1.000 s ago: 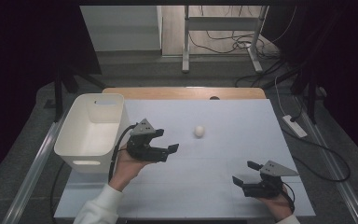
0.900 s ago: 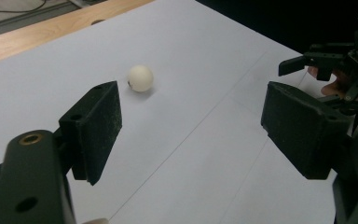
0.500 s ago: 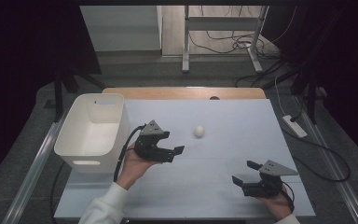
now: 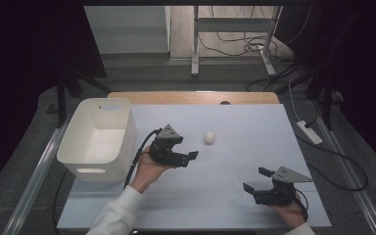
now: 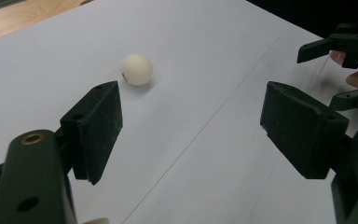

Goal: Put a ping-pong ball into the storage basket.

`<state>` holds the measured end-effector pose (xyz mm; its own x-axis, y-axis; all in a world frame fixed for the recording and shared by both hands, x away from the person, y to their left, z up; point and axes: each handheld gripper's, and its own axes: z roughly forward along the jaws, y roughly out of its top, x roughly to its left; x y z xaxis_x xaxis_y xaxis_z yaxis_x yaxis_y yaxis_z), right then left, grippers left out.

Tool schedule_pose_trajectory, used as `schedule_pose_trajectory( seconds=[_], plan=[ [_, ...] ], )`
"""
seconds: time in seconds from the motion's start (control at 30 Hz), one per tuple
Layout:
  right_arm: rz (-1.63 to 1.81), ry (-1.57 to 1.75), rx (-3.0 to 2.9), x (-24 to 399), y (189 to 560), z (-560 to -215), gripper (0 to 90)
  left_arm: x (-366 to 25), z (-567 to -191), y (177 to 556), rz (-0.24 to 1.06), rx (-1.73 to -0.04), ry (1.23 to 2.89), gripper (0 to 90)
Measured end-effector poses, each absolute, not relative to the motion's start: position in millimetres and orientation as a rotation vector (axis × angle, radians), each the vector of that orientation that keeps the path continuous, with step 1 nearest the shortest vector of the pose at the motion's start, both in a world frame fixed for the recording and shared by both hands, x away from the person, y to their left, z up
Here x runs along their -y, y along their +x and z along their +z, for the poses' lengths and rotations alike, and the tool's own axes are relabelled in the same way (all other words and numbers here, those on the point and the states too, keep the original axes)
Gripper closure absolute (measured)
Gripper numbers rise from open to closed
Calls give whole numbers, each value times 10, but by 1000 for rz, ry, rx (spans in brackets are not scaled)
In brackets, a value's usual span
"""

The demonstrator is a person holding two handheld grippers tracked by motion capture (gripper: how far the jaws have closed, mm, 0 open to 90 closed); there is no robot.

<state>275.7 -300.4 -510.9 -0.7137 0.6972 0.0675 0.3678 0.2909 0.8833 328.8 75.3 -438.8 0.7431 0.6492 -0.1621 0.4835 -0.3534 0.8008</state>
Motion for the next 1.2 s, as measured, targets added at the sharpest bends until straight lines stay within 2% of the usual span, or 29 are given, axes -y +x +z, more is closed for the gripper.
schedule_pose_trajectory(
  seconds=[1.2],
  plan=[
    [1395,929,-2250,2914,2836,-5115,121,-482,-4462,3694,257,-868,2036,213]
  ],
)
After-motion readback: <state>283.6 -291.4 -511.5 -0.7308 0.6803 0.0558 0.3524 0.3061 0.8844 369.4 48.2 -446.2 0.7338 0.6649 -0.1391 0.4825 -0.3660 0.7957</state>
